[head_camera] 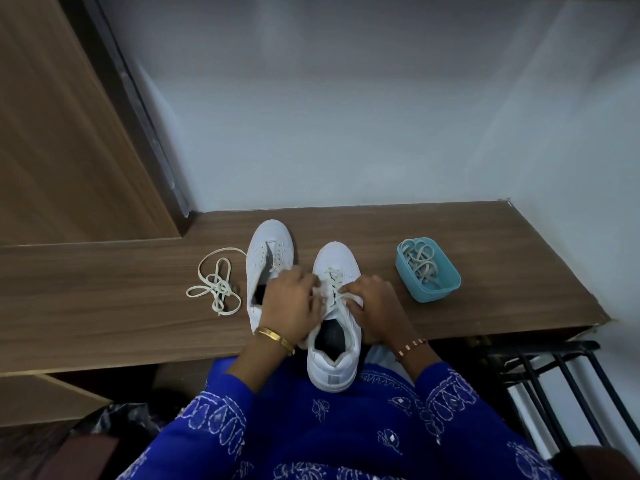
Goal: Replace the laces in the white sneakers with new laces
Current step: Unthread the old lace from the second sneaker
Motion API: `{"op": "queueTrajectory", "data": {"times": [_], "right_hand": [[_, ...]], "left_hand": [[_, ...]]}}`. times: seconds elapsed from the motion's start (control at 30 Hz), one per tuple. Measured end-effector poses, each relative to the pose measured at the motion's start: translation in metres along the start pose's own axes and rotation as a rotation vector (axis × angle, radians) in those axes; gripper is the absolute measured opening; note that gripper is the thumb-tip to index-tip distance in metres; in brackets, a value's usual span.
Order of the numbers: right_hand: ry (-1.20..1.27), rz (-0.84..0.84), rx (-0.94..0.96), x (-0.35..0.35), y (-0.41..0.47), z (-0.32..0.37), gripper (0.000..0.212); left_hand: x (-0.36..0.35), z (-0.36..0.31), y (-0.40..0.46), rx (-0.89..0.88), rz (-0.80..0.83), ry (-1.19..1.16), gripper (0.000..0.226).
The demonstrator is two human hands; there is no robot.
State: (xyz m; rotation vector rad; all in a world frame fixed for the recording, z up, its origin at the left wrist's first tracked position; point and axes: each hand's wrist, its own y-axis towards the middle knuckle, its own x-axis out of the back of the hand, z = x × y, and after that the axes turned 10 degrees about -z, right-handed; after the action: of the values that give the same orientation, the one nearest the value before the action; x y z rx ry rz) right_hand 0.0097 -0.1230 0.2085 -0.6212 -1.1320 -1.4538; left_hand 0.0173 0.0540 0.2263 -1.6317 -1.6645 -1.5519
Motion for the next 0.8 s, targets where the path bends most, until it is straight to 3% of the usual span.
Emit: {"op": "queueTrajectory", "data": {"times": [0.1, 0.27, 0.4, 0.53, 0.67, 0.8], "right_hand": [[-0.074, -0.008, 0.071, -0.002, 0.000, 0.003, 0.026], [-0.086, -0.072, 0.075, -0.004, 0.001, 0.004, 0.019], [-0.151, -0.222, 0.077, -0.001, 0.007, 0.008, 0.016], [-0.192, -0.390, 0.044, 0.012, 0.020, 0.012, 0.020], [0.082, -0.516, -0.099, 0.010, 0.023, 0.015, 0.022], [0.372, -0.432, -0.348, 0.007, 0.020, 0.015, 0.013]], "left_hand": [[-0.011, -0.014, -0.008, -0.155, 0.108, 0.160, 0.028], [-0.012, -0.016, -0.008, -0.184, 0.099, 0.237, 0.029], [-0.006, -0.017, -0.008, -0.206, 0.119, 0.229, 0.030], [-0.008, -0.022, -0.004, -0.165, 0.253, 0.250, 0.010], [-0.003, -0.033, 0.005, -0.144, 0.337, 0.382, 0.023], [-0.006, -0.029, 0.002, -0.096, 0.357, 0.341, 0.022]]}}
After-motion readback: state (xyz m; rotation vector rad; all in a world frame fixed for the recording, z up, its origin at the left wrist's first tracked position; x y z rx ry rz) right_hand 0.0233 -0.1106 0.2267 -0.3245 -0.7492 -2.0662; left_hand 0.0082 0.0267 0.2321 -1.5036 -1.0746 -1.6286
